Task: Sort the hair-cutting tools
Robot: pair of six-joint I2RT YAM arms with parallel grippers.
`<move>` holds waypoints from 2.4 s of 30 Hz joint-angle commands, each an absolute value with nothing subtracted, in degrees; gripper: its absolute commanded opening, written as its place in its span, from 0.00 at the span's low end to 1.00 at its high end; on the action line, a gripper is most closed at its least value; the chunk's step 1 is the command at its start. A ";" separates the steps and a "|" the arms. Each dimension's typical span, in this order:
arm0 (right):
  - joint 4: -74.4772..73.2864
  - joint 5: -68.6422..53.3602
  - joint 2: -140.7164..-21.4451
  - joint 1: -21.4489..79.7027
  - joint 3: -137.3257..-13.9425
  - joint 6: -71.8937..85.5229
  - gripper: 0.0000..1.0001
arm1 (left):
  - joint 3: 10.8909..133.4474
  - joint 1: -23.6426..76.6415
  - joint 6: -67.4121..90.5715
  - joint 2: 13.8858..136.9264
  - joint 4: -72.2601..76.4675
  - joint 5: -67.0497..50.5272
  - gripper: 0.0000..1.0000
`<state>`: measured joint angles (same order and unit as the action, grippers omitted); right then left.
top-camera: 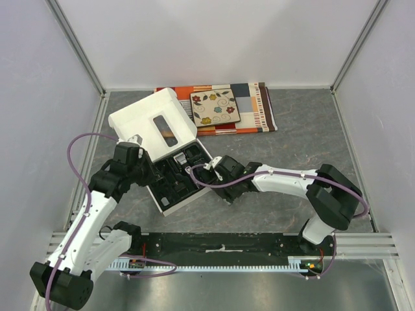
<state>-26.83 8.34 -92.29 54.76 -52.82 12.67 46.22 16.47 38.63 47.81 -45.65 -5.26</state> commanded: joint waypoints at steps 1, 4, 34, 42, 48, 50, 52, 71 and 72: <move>-23.91 2.38 -94.56 52.83 -56.68 6.77 0.87 | 47.55 16.26 34.02 46.76 -46.76 -8.17 0.04; -24.17 0.09 -96.85 52.65 -57.74 5.11 0.86 | 47.46 16.26 33.23 47.11 -46.84 -8.61 0.04; -30.06 -0.70 -94.92 52.73 -54.75 7.03 0.51 | 46.05 16.26 32.25 47.37 -45.97 -9.58 0.04; -33.92 -0.35 -93.44 52.65 -60.55 5.63 0.44 | 47.63 16.26 31.55 47.55 -47.02 -10.63 0.04; -43.58 2.02 -90.09 52.82 -71.35 2.38 0.44 | 48.43 16.26 30.76 47.02 -48.08 -11.16 0.04; -46.83 3.51 -89.65 53.26 -75.66 1.06 0.44 | 48.60 16.26 30.67 46.85 -48.16 -11.51 0.04; -48.85 4.74 -89.74 53.70 -79.17 0.44 0.45 | 48.95 16.26 30.50 46.76 -48.34 -11.69 0.04; -50.19 3.43 -103.62 55.99 -98.96 -33.89 0.48 | 49.66 16.26 29.27 44.03 -50.27 -12.04 0.04; -50.19 3.86 -103.97 56.07 -99.05 -35.93 0.46 | 49.57 16.35 29.35 44.03 -50.36 -12.13 0.04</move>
<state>-49.80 3.90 -102.54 55.88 -95.46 -24.34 48.07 16.47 31.53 44.86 -50.09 -10.68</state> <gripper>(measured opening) 0.566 0.044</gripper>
